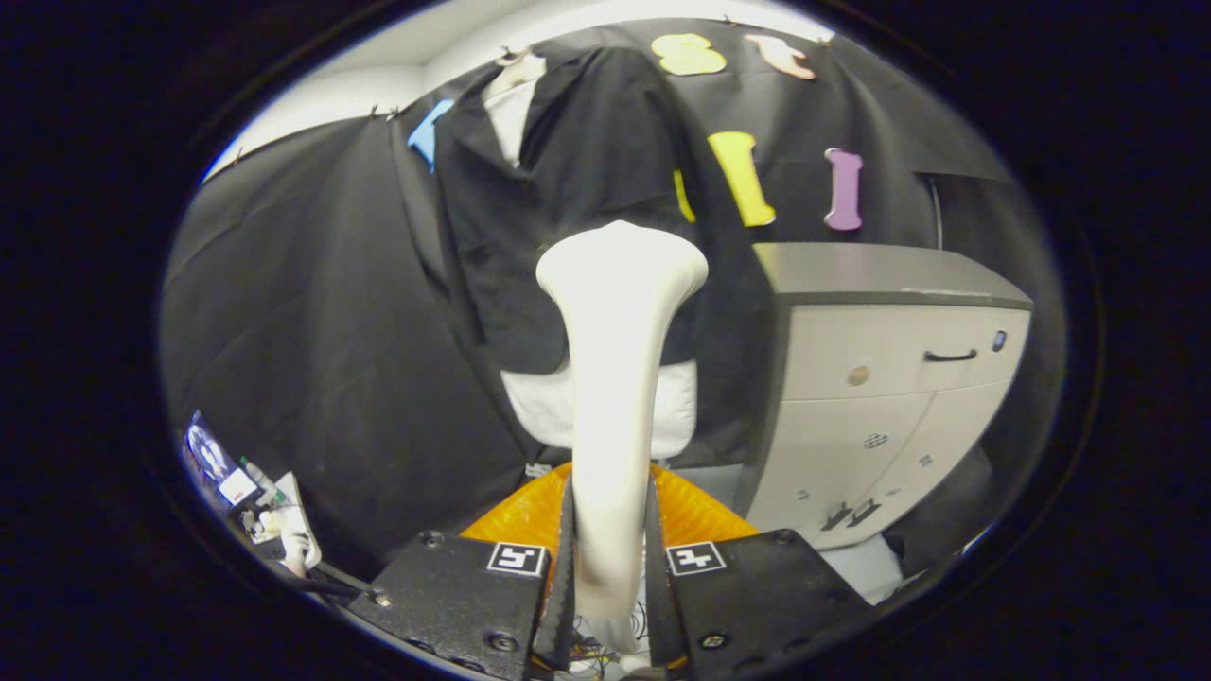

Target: Iron the clothes twice with a garment steamer, once on the left side and once on the right side.

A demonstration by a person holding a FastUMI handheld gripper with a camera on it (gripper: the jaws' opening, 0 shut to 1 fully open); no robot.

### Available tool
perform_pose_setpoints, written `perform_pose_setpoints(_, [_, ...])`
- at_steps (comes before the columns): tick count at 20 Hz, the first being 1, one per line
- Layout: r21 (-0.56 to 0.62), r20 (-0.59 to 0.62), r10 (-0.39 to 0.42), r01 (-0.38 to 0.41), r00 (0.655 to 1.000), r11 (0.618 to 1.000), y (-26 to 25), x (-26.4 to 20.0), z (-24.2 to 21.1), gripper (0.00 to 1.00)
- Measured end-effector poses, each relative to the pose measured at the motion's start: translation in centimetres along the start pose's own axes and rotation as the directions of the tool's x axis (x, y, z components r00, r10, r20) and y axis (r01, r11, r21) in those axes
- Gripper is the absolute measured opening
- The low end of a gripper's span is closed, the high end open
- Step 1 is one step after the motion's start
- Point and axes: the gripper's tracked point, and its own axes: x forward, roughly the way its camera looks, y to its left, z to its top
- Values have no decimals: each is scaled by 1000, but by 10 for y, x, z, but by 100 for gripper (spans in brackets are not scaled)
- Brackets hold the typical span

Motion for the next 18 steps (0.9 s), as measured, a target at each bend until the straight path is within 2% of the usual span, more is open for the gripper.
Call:
perform_pose_setpoints(9, [51, 79, -120, 116, 990, 992, -146, -114, 10, 33])
perform_pose_setpoints(15, [72, 69, -171, 166, 983, 983, -212, -161, -4, 33])
perform_pose_setpoints(18, [81, 52, -172, 167, 984, 983, -230, -176, -15, 33])
